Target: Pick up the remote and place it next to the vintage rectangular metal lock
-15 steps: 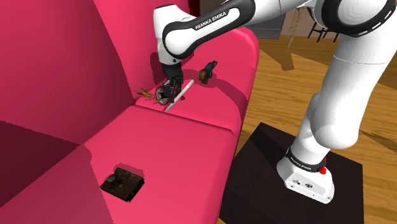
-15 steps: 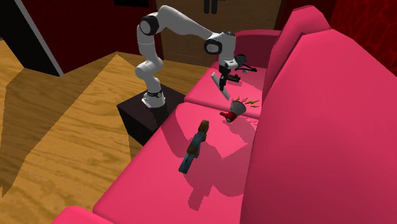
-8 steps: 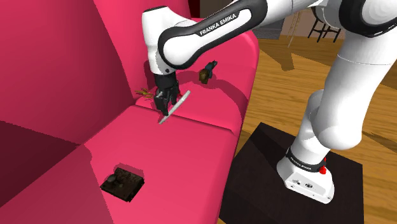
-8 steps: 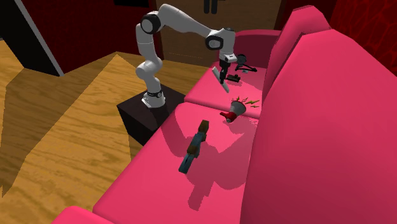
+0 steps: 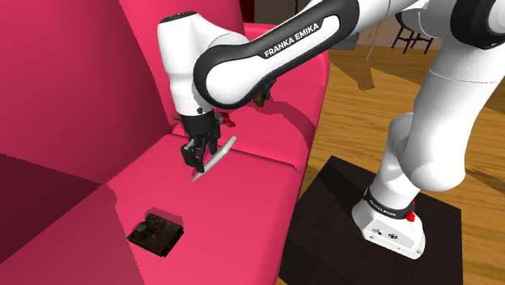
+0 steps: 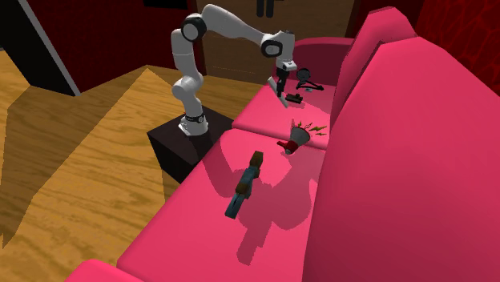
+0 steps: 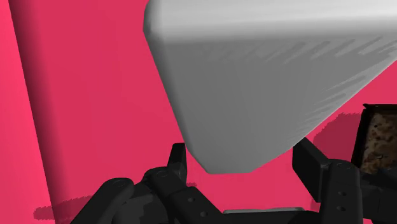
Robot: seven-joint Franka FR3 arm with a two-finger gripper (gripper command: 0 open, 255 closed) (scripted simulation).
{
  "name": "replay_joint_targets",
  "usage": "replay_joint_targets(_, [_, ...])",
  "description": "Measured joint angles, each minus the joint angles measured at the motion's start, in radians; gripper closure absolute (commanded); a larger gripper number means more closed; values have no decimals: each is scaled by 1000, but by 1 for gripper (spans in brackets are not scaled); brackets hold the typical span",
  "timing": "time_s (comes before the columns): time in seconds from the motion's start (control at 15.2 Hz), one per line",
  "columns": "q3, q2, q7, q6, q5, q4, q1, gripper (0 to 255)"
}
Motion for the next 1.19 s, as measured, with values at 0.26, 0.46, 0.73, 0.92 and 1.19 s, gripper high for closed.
replay_joint_targets(0.26, [43,26,95,-15,-10,38,48,255])
replay_joint_targets(0.46, [77,54,177,-17,-23,65,91,255])
replay_joint_targets(0.73, [114,107,273,-36,-48,131,144,255])
replay_joint_targets(0.92, [140,145,350,-51,-68,177,190,255])
replay_joint_targets(1.19, [167,233,452,-85,-110,287,261,255])
